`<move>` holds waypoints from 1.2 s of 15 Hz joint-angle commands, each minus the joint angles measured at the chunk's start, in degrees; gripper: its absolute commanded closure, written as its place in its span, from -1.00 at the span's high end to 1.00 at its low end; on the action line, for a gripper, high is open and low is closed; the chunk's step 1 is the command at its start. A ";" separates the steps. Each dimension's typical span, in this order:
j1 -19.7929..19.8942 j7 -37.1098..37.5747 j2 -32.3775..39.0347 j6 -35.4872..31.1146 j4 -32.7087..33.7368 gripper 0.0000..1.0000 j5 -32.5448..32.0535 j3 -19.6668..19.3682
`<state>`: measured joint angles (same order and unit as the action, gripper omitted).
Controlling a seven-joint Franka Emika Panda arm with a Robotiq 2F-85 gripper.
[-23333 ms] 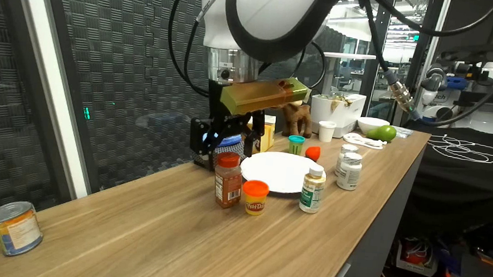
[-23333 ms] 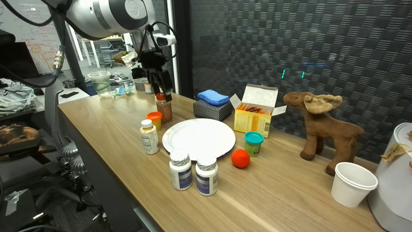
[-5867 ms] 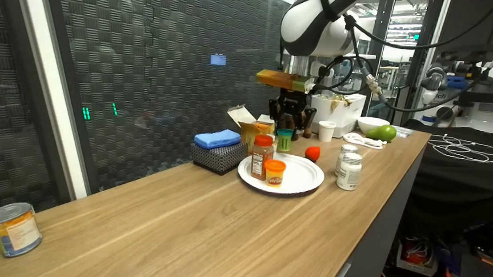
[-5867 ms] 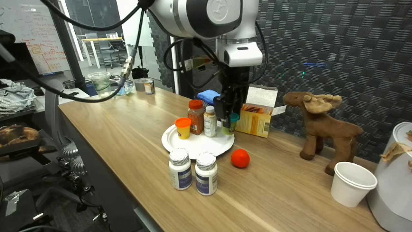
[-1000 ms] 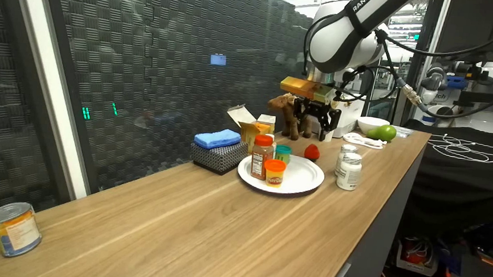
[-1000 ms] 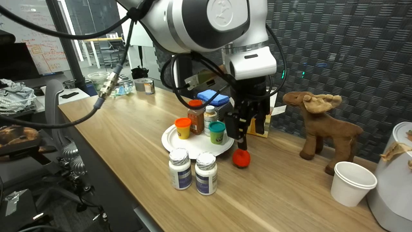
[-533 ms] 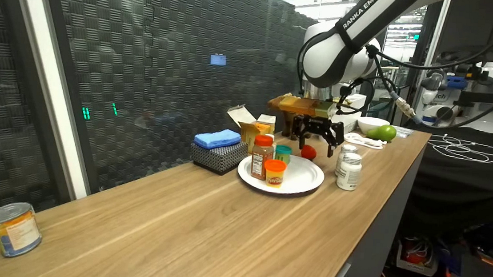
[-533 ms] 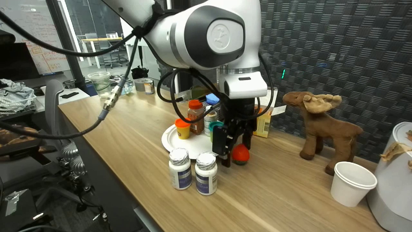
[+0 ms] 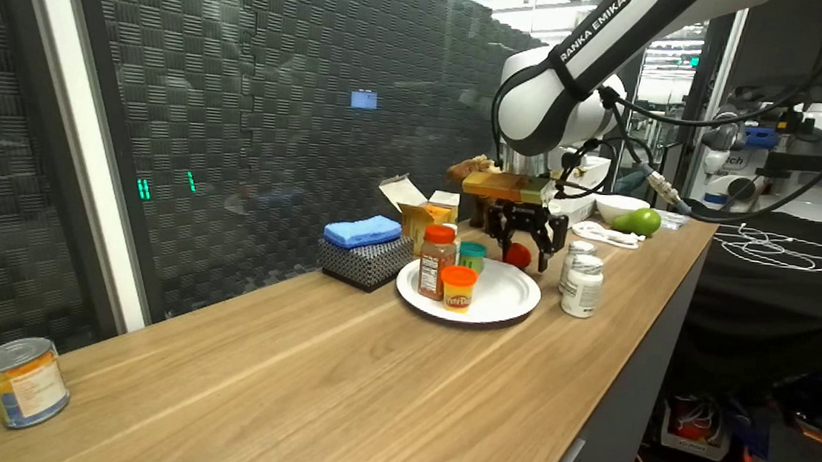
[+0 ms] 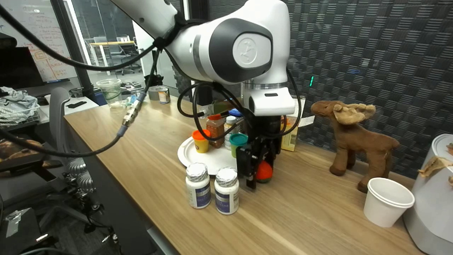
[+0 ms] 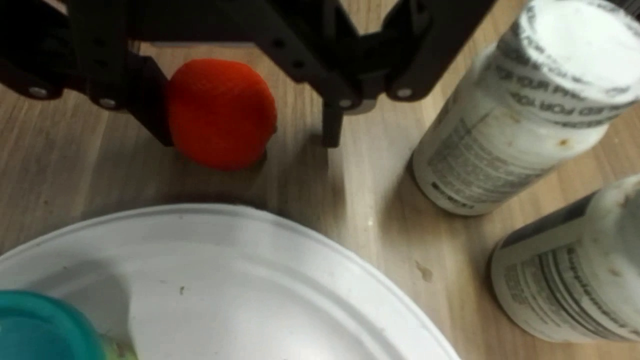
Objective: Put all the objects surrounding the plate onto the plate.
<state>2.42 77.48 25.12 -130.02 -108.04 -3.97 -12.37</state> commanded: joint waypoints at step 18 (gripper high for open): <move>-0.25 -13.24 -14.65 -1.38 -12.71 -0.54 9.90 7.15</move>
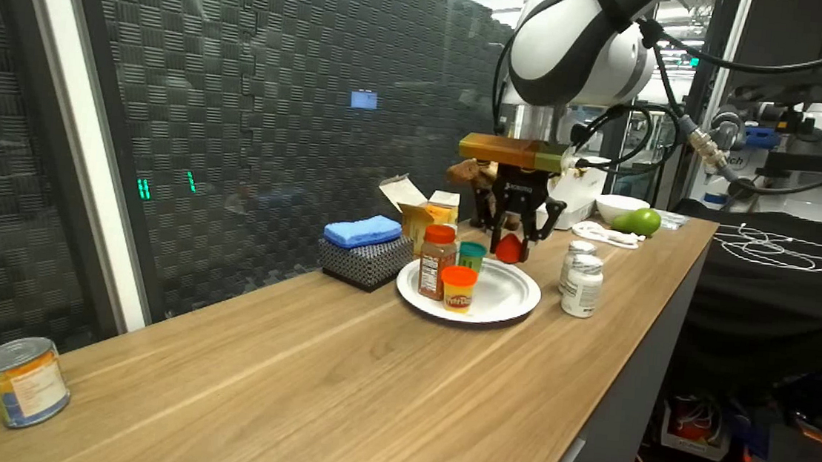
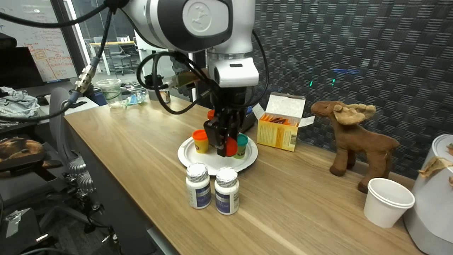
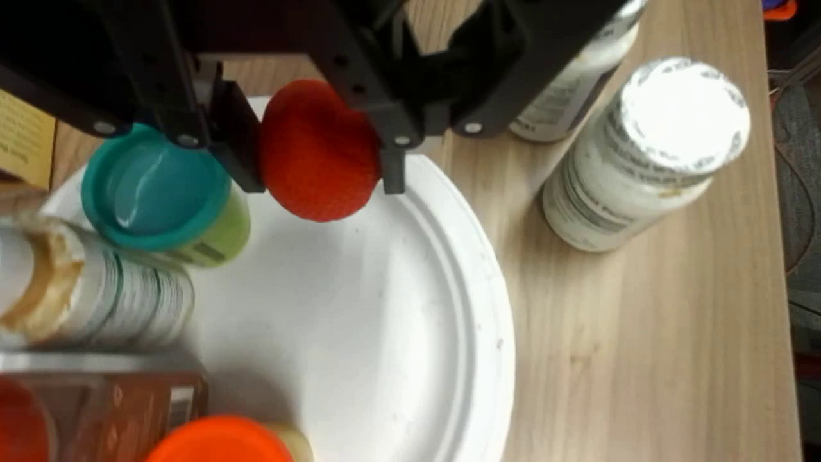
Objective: Put all the objects surrounding the plate onto the plate.
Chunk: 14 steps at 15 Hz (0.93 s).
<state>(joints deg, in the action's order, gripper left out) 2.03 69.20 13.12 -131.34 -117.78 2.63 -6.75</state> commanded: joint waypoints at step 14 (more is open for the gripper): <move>-0.71 -14.22 -3.17 -4.91 -3.60 0.99 8.50 3.57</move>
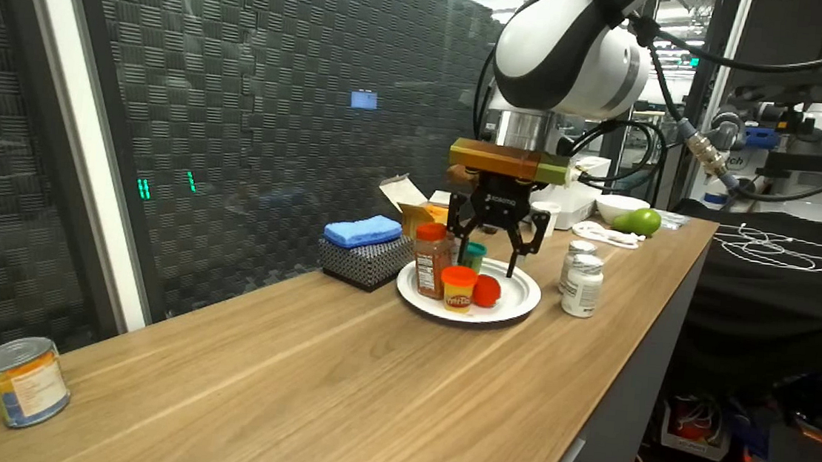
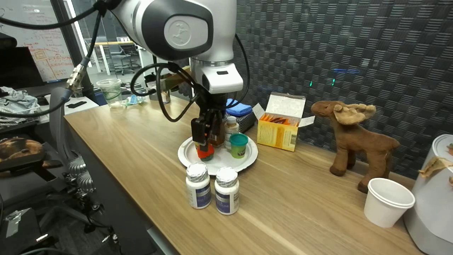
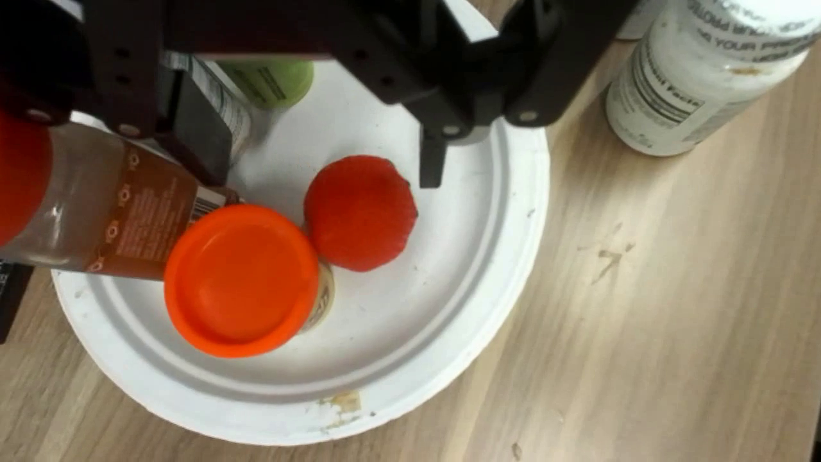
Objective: Put all the objects surrounding the plate onto the plate.
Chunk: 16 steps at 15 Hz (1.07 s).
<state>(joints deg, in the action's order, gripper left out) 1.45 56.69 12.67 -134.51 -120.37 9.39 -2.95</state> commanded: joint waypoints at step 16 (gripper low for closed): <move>4.61 12.12 -23.66 -3.03 -20.73 1.00 -7.24 -3.29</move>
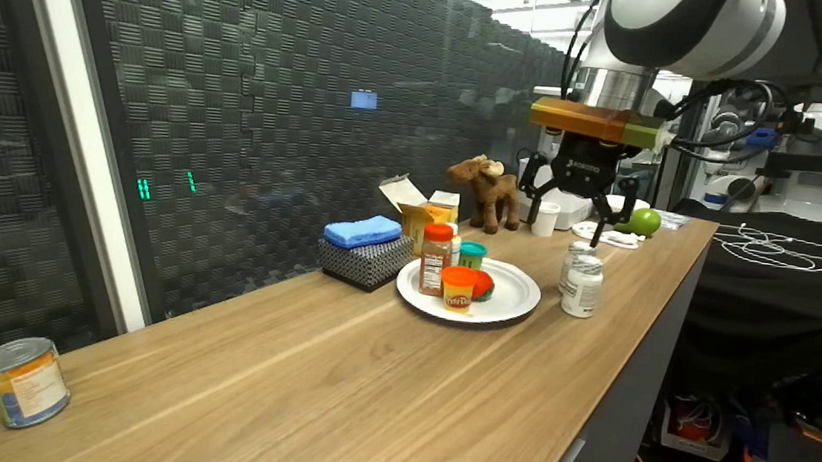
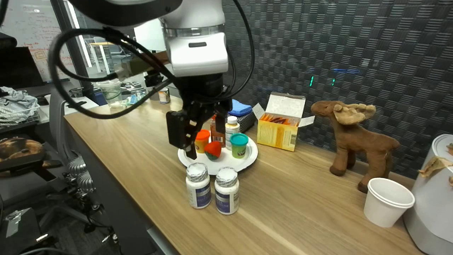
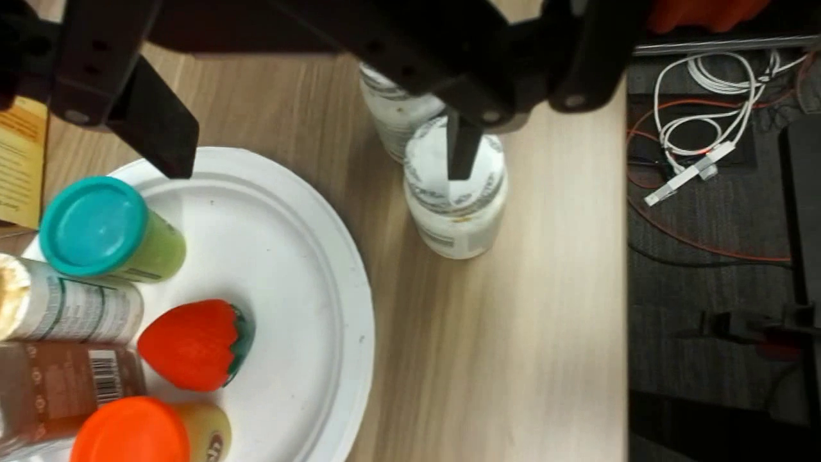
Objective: Put all the objects surrounding the plate onto the plate.
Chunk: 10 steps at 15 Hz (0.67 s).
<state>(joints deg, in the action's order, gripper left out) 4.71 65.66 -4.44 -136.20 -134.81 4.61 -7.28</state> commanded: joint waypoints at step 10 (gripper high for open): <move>4.36 5.03 -8.80 -1.64 -9.55 1.00 -3.91 3.17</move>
<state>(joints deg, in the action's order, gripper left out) 7.68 69.00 -13.45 -136.40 -144.51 1.49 -5.50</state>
